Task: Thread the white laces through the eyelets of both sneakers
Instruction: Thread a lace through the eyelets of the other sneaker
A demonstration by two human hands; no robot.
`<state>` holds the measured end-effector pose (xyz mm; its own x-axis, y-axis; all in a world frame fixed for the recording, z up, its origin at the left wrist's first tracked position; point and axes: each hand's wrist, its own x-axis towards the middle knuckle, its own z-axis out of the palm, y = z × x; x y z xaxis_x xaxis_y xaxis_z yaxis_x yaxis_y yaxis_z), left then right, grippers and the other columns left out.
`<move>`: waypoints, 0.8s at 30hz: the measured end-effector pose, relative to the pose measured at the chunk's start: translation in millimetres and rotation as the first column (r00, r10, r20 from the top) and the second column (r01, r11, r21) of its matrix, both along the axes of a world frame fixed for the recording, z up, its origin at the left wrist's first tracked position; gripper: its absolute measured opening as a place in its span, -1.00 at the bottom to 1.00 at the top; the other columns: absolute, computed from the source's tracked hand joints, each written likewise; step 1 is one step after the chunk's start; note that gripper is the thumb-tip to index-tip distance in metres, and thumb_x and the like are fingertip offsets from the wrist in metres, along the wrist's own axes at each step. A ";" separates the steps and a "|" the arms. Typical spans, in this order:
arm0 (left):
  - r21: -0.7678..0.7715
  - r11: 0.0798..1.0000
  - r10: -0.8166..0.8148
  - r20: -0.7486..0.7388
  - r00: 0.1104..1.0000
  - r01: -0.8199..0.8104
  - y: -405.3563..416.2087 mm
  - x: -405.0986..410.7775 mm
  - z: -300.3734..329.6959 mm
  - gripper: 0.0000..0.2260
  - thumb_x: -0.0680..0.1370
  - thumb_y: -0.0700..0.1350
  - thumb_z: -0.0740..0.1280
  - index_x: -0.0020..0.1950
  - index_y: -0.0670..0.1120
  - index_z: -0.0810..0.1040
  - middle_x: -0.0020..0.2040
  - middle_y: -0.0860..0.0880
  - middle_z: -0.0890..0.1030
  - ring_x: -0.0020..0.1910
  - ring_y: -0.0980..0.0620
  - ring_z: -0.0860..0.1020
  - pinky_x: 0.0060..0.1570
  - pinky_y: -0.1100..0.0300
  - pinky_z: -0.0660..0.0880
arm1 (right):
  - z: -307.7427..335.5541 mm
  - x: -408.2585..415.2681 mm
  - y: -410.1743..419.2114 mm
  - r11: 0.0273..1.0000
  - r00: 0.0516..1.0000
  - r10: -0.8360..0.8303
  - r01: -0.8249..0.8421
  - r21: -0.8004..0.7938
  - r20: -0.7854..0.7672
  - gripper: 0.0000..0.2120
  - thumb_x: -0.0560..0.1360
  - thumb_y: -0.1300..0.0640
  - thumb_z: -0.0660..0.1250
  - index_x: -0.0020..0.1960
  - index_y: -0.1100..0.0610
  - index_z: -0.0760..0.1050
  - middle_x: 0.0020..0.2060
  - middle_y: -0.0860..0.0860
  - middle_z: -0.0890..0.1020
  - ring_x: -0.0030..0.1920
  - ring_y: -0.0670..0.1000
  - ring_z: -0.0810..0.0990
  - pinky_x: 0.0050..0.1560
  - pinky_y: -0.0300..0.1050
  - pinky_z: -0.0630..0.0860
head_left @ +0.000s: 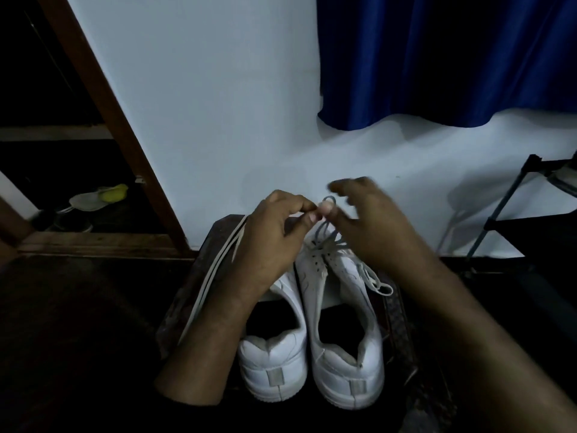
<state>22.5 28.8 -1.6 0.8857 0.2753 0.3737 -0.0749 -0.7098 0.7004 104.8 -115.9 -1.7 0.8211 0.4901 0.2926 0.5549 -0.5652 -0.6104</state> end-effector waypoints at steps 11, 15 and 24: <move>0.407 0.801 0.496 -0.043 0.867 -0.438 22.6 9.7 -24.6 -0.80 0.59 -0.11 0.34 0.19 -0.01 0.65 0.18 -0.08 0.60 0.17 -0.15 0.56 0.23 0.00 0.41 | -2.9 0.5 -0.8 0.913 0.977 -0.035 0.118 0.391 -0.213 -0.79 0.57 -0.26 0.28 -0.21 -0.27 0.54 0.08 -0.12 0.50 0.08 0.03 0.61 0.06 0.05 0.60; 0.048 0.999 0.019 -0.041 0.999 -0.017 1.4 -1.0 1.4 -0.75 0.64 -0.13 0.38 0.32 0.03 0.58 0.14 0.19 0.62 0.02 0.51 0.49 -0.03 0.65 0.31 | -7.7 -7.5 10.1 0.939 0.984 0.055 0.008 0.345 -0.171 -0.74 0.61 -0.18 0.27 -0.22 -0.16 0.55 0.07 -0.09 0.52 0.08 -0.15 0.55 0.08 -0.23 0.47; -0.288 0.913 0.305 0.016 0.952 -0.288 42.4 9.3 -13.4 -0.79 0.63 -0.28 0.29 0.14 -0.12 0.70 -0.21 0.07 0.73 -0.09 0.12 0.71 0.19 0.07 0.60 | -11.7 16.3 -12.3 0.971 0.985 -0.035 0.074 0.227 -0.171 -0.60 0.51 -0.37 0.16 -0.20 -0.14 0.59 -0.02 -0.05 0.58 0.00 0.04 0.63 0.23 0.25 0.49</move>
<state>31.8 71.3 -15.0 0.7258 0.6225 0.2929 0.0611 -0.4825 0.8738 121.1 -128.2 -13.4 0.8912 0.3777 0.2513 0.4078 -0.4239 -0.8087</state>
